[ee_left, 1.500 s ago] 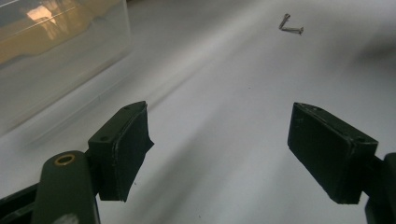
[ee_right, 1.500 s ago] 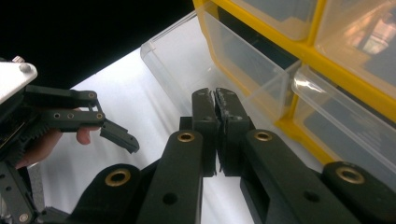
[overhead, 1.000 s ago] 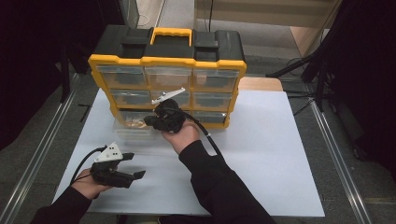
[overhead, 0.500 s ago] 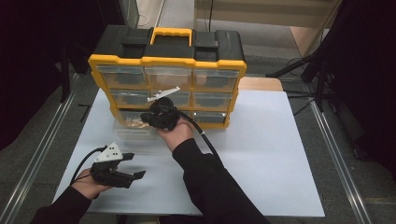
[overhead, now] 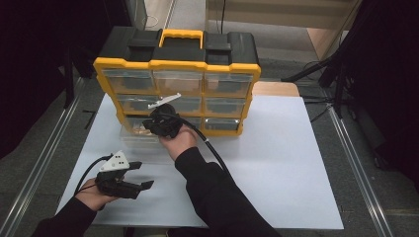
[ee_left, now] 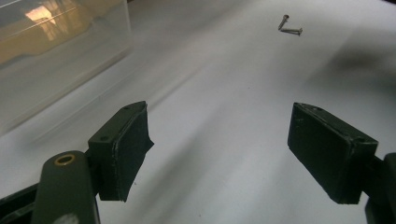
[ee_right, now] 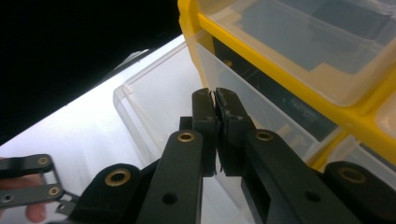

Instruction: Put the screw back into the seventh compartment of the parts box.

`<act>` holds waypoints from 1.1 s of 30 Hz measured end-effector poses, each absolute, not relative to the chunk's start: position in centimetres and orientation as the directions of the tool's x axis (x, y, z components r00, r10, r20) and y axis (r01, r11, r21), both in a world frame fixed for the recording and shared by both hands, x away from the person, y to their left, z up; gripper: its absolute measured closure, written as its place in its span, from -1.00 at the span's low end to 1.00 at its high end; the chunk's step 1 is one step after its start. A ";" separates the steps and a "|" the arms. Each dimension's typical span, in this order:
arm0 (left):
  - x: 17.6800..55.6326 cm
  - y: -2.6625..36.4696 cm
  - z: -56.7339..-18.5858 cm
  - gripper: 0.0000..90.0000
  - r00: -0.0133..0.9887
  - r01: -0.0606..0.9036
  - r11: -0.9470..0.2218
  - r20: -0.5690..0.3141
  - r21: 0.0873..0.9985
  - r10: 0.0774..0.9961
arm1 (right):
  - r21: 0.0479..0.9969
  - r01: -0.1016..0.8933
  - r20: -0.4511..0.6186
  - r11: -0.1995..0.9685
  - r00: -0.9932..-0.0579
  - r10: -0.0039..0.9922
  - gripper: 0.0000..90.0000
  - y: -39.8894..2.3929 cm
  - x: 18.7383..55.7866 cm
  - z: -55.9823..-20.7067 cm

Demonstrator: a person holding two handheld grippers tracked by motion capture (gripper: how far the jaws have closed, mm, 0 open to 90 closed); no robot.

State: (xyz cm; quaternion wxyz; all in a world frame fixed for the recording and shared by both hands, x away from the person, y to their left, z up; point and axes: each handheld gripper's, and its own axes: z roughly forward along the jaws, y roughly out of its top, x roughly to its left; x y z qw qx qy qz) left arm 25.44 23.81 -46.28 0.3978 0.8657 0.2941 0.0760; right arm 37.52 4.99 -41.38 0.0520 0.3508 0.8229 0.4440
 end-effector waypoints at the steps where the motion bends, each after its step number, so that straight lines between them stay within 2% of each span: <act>1: 25.4 23.8 -46.3 -0.54 0.816 0.448 -0.512 -0.102 0.733 0.569 | 0.765 0.535 0.228 0.358 -0.745 0.626 0.96 5.1 37.6 -41.5; 21: 25.4 23.8 -46.2 -0.54 0.818 0.448 -0.515 -0.102 0.731 0.566 | 0.738 0.559 0.223 0.379 -0.731 0.645 0.93 6.3 37.9 -43.4; 23: 25.4 23.8 -46.3 -0.54 0.818 0.448 -0.515 -0.103 0.731 0.566 | 0.739 0.558 0.222 0.377 -0.730 0.646 0.84 6.3 37.9 -43.4; 25: 25.4 23.8 -46.3 -0.54 0.820 0.447 -0.517 -0.103 0.730 0.563 | 0.744 0.551 0.213 0.378 -0.732 0.647 0.83 6.3 37.9 -43.2; 33: 25.4 23.8 -46.3 -0.54 0.818 0.448 -0.515 -0.102 0.731 0.567 | 0.748 0.540 0.212 0.385 -0.745 0.633 0.44 5.0 37.8 -42.1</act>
